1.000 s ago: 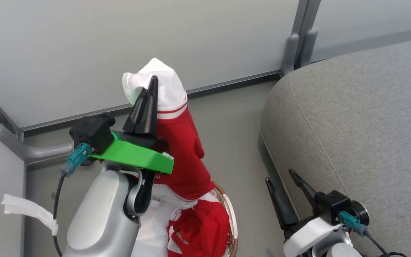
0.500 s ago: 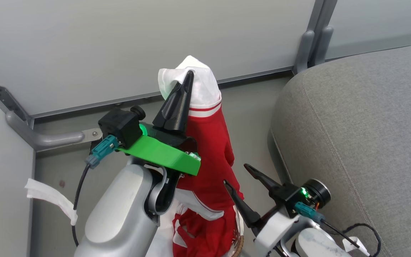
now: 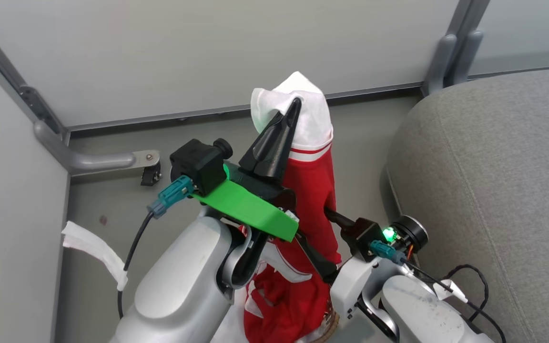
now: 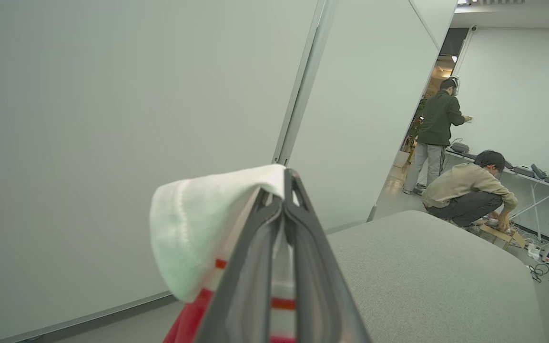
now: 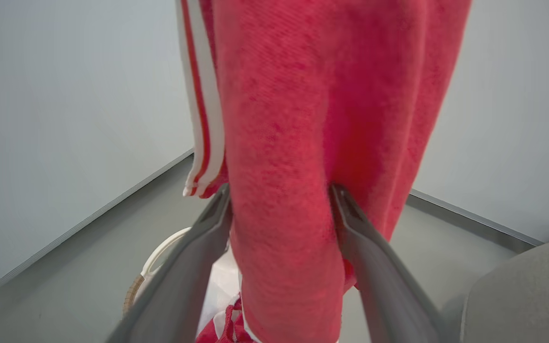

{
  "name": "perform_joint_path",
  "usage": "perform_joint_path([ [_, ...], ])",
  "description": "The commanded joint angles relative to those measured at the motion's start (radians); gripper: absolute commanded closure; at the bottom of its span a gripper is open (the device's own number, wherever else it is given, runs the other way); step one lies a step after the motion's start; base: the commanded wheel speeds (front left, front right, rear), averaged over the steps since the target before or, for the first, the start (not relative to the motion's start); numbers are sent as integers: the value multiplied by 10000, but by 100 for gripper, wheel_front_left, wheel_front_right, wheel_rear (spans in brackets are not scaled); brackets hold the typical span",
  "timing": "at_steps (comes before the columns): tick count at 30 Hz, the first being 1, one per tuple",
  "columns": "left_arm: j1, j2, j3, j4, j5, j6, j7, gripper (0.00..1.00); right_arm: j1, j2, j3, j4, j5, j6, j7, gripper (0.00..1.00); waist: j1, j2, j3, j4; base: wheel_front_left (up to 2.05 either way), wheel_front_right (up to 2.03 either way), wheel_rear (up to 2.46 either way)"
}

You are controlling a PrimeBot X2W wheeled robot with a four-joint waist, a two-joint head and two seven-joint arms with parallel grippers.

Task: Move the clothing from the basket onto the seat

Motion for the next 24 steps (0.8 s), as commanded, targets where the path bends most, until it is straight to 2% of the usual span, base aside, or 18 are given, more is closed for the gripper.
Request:
perform_joint_path([
  [1,-201,27,-49,-14,-40,58,5,100,-175,-34,75,165,149,-3,-49,0,0,0,161,221,0,0,0],
  [2,-225,27,-104,-7,-85,58,5,100,-192,-32,115,271,253,-3,-49,2,0,0,177,266,0,0,0],
  [3,-253,23,-160,4,-109,75,5,100,-201,-32,155,435,419,-3,-49,58,0,0,198,319,0,0,0],
  [4,-268,23,-194,21,-122,95,5,100,-208,-35,266,571,560,-3,-49,82,0,0,215,362,0,0,0],
  [5,-283,23,-209,49,-132,122,5,100,-256,-31,282,660,679,-5,-49,100,0,0,231,397,0,0,0],
  [13,-107,22,57,258,-23,151,5,100,157,-33,101,861,960,-5,-49,100,0,0,308,386,0,0,0],
  [21,123,24,436,424,231,83,5,100,371,-31,-340,358,848,-5,-49,100,0,0,290,197,0,0,0],
  [22,190,24,475,514,276,106,5,73,424,-31,-427,183,852,-5,-49,100,0,0,289,160,0,0,0],
  [23,233,26,506,584,335,123,5,5,479,-29,-489,28,861,-5,-49,100,0,0,288,128,0,0,0],
  [24,259,24,569,665,435,142,6,0,541,-31,-562,-170,897,-5,-50,100,0,0,283,73,0,0,0],
])
